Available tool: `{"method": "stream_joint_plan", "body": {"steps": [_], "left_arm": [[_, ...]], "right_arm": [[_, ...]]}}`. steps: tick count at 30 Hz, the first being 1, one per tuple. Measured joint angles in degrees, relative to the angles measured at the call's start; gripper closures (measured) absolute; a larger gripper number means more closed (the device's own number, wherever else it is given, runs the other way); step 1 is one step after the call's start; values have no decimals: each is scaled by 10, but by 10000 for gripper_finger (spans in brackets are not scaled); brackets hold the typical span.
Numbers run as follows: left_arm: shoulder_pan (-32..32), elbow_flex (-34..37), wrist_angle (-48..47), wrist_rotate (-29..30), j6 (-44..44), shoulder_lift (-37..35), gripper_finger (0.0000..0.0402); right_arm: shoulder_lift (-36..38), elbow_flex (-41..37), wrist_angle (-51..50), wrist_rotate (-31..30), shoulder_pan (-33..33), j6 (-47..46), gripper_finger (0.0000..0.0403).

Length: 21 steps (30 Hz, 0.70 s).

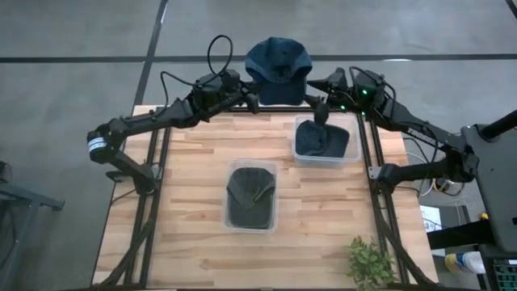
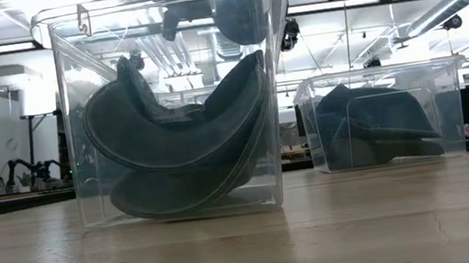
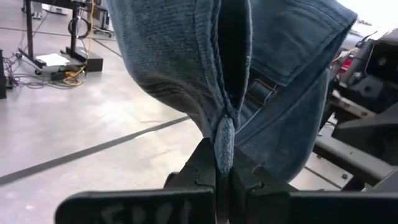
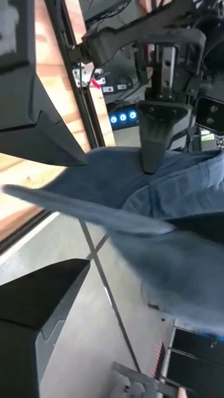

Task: Pick & Place hat
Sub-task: Put the blue cap into the top transparent bin

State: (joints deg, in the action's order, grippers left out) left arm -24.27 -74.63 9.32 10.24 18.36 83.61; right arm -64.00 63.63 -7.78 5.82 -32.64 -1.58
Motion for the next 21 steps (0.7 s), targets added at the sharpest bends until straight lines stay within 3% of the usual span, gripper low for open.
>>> {"method": "stream_joint_plan", "body": {"steps": [8,12,17,21], "left_arm": [[0,0,-4,3,-6,0,398],[0,0,-4,3,-5,0,398],[0,0,-5,3,-4,0,398],[0,0,-12,2,-4,0,398]], "right_arm": [[-74,87,-43,2,0,29,146],[-106,118,-56,-2,0,18,164],[-134,139,-56,-15,-1,12,227],[-145,141,-58,-17,-1,3,308]]}}
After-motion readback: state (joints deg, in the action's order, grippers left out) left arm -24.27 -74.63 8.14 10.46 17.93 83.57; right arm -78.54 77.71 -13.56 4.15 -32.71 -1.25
